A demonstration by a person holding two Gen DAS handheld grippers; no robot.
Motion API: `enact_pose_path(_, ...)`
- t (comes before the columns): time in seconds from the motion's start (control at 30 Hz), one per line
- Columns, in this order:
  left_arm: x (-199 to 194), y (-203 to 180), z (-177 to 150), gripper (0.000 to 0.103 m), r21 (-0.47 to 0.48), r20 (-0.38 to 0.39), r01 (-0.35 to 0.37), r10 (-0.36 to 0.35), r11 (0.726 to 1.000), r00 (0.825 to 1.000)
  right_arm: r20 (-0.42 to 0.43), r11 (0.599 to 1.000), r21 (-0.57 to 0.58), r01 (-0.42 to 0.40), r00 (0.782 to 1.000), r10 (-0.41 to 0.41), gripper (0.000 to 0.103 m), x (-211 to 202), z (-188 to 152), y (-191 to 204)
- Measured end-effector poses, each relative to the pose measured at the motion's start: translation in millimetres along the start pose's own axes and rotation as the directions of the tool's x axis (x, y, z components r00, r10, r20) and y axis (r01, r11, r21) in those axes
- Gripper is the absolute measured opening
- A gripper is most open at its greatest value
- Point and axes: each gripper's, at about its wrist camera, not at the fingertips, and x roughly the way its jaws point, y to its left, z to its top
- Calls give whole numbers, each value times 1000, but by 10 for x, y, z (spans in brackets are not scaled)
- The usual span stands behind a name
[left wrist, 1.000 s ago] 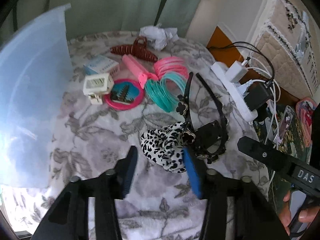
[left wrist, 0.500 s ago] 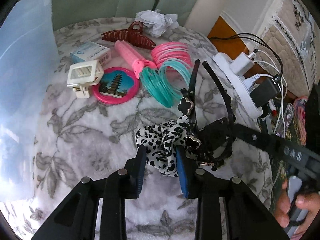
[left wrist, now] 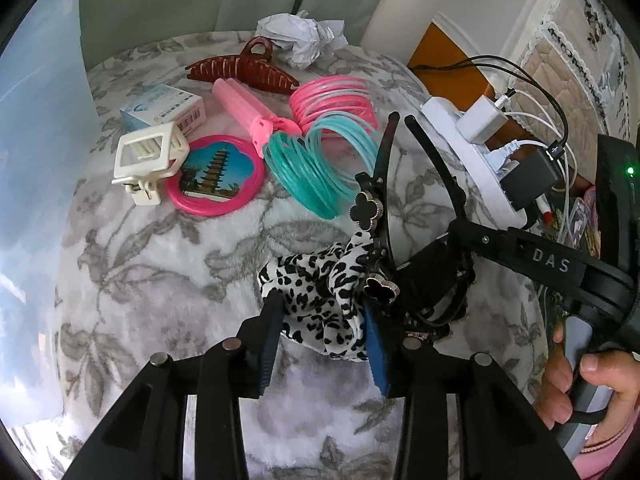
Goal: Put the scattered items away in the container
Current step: 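Return to the items and grasp the leopard scrunchie with the left tool, then grasp the black headband with the right tool while the left tool holds the scrunchie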
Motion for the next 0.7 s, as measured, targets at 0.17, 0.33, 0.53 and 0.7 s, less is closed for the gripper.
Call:
enact_pose_path(0.17, 30, -37, 33, 40, 17, 3, -11, 11, 1000, 1000, 19, 999, -29, 38, 999, -37, 47, 45, 48, 51)
enact_pose_path(0.33, 20, -59, 56, 39, 29, 7, -14, 13, 999, 1000, 32, 997, -42, 72, 997, -71, 36, 71, 59, 71)
enact_pose_path(0.53, -25, -35, 49, 32, 16, 17, 11, -12, 1000, 1000, 40, 999, 27, 42, 998, -43, 22, 47, 70, -57)
enact_pose_path(0.7, -58, -61, 41, 16, 18, 21, 20, -20, 1000, 1000, 60, 999, 43, 16, 998, -19, 19, -26, 47, -61)
